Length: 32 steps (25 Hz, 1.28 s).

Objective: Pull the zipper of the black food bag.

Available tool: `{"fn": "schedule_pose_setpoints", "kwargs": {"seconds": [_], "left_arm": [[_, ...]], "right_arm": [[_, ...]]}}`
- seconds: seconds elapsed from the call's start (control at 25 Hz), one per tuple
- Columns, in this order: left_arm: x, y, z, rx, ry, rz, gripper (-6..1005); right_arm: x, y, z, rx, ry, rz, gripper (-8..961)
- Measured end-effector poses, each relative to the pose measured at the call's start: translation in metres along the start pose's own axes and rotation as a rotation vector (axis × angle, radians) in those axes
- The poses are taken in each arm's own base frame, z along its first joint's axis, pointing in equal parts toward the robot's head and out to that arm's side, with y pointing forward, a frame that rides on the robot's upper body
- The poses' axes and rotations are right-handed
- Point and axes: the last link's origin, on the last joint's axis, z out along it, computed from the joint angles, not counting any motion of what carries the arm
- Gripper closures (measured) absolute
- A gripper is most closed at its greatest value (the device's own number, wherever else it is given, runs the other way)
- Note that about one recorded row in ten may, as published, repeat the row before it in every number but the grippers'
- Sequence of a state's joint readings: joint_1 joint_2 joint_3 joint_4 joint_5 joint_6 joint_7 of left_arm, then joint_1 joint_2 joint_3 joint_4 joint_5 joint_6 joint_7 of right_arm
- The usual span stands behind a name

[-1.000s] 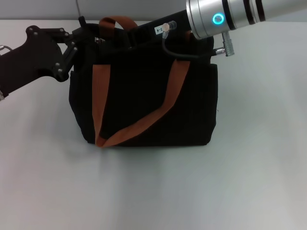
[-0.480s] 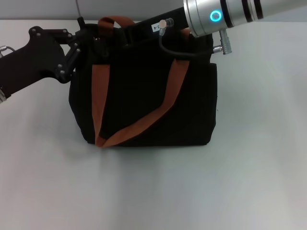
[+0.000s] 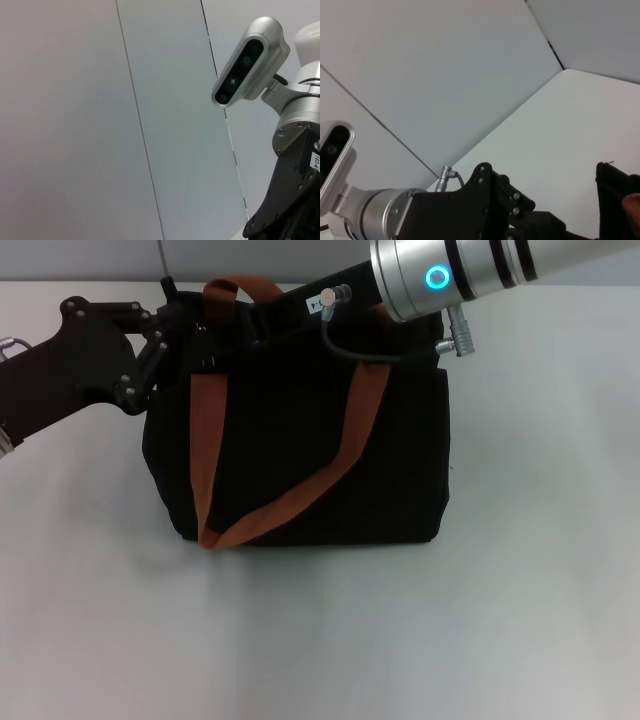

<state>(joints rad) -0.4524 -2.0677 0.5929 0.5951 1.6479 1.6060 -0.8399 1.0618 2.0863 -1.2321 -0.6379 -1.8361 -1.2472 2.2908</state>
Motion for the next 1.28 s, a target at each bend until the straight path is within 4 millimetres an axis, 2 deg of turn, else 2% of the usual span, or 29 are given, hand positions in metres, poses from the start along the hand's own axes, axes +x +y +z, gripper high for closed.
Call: {"fn": "schedule_pose_setpoints", "kwargs": {"seconds": [0.44, 1.28], "left_arm": [[-0.0005, -0.0006, -0.0015, 0.006, -0.003, 0.0, 966], [0.0006, -0.0004, -0.0015, 0.0, 0.001, -0.001, 965]], "right_arm": [[0.0002, -0.0001, -0.0032, 0.002, -0.012, -0.006, 955], [0.0018, -0.0066, -0.0087, 0.05, -0.006, -0.015, 956]]}}
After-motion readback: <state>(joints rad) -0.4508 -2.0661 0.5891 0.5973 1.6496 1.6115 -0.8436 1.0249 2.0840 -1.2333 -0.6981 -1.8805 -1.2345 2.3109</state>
